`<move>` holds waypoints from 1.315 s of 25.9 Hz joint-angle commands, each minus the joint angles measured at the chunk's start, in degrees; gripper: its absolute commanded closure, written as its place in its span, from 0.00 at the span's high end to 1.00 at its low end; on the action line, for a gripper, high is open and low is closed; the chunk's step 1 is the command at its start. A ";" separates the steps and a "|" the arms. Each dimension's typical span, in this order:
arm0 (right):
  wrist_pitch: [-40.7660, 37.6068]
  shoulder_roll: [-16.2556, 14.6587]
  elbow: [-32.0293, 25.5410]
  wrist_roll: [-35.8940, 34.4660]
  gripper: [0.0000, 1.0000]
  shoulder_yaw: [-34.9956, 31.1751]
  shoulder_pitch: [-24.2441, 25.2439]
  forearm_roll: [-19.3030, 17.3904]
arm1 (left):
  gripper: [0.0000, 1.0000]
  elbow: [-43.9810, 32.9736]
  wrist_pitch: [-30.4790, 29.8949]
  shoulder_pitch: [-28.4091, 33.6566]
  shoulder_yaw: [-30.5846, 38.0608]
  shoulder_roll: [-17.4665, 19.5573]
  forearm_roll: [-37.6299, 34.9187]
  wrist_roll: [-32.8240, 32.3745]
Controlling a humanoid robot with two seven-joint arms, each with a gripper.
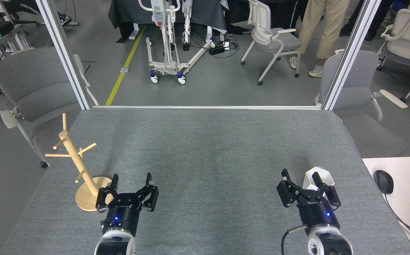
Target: Hang cup on storage rack
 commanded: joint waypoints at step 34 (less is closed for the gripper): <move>0.14 -4.19 0.04 -0.01 1.00 -0.18 -1.15 0.08 | 0.99 -0.60 -0.37 0.30 -0.09 0.01 0.12 0.36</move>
